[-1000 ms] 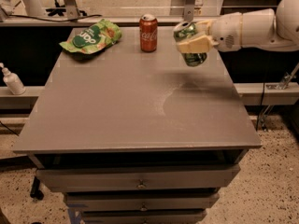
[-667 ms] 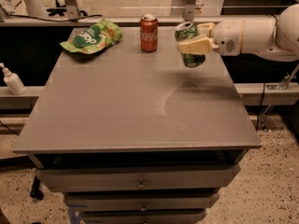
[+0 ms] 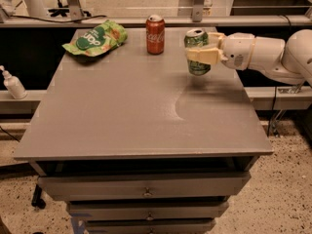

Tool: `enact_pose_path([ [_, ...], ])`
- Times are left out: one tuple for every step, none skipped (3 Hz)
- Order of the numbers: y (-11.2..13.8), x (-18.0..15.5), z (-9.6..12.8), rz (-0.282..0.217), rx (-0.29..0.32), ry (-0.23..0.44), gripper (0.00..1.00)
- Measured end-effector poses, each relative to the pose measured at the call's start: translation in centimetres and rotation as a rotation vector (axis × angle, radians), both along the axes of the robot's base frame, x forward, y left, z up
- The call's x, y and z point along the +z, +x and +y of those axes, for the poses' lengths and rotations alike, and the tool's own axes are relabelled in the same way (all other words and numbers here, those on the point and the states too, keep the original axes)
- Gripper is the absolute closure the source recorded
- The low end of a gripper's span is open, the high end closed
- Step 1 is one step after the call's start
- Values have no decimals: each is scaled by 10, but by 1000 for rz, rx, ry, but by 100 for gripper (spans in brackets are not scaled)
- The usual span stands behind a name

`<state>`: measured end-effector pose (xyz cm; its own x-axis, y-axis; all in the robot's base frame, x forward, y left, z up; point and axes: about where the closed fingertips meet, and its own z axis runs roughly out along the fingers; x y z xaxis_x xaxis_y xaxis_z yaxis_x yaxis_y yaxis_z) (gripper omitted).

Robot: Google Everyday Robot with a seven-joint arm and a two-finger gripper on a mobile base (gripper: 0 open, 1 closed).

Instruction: Place green can upright

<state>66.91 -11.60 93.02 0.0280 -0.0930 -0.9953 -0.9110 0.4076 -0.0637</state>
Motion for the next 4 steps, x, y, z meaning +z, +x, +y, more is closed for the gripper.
enact_pose_path([
  [1, -9, 3, -37, 12, 36, 100],
  [1, -19, 7, -67, 37, 57, 100],
  [1, -28, 7, -87, 57, 91, 100],
  [-1, -38, 6, -84, 72, 113, 82],
])
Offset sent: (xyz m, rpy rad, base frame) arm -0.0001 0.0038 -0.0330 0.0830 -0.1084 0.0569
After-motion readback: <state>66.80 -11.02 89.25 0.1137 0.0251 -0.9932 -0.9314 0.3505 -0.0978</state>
